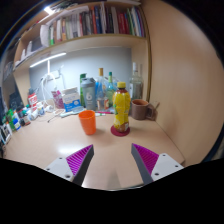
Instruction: Pour water
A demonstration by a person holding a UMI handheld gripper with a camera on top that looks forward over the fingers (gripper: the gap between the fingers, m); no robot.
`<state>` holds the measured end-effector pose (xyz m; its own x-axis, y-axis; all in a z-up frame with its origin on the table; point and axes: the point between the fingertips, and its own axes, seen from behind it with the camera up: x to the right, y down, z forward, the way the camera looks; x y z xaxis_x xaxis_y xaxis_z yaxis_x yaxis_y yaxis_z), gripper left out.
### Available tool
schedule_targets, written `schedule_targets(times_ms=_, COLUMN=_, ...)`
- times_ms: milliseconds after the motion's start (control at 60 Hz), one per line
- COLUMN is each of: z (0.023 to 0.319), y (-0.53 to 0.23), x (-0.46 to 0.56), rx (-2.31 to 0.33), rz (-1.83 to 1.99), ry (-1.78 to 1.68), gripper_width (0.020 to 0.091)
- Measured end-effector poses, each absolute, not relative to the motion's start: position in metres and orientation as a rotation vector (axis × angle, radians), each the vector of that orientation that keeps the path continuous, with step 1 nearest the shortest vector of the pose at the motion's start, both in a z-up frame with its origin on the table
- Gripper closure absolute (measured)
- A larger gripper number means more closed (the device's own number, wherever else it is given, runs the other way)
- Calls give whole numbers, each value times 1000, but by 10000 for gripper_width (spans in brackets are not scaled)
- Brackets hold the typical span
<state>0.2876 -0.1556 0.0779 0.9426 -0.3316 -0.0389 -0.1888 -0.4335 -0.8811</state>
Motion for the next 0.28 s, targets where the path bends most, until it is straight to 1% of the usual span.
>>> schedule_targets(times_ms=183, z=122, y=-248, x=204, rx=-2013, rz=-107, ry=376, gripper_width=267)
schedule_targets(times_ms=283, z=157, y=-288, x=166, rx=-2000, rz=-132, ry=329, gripper_width=262)
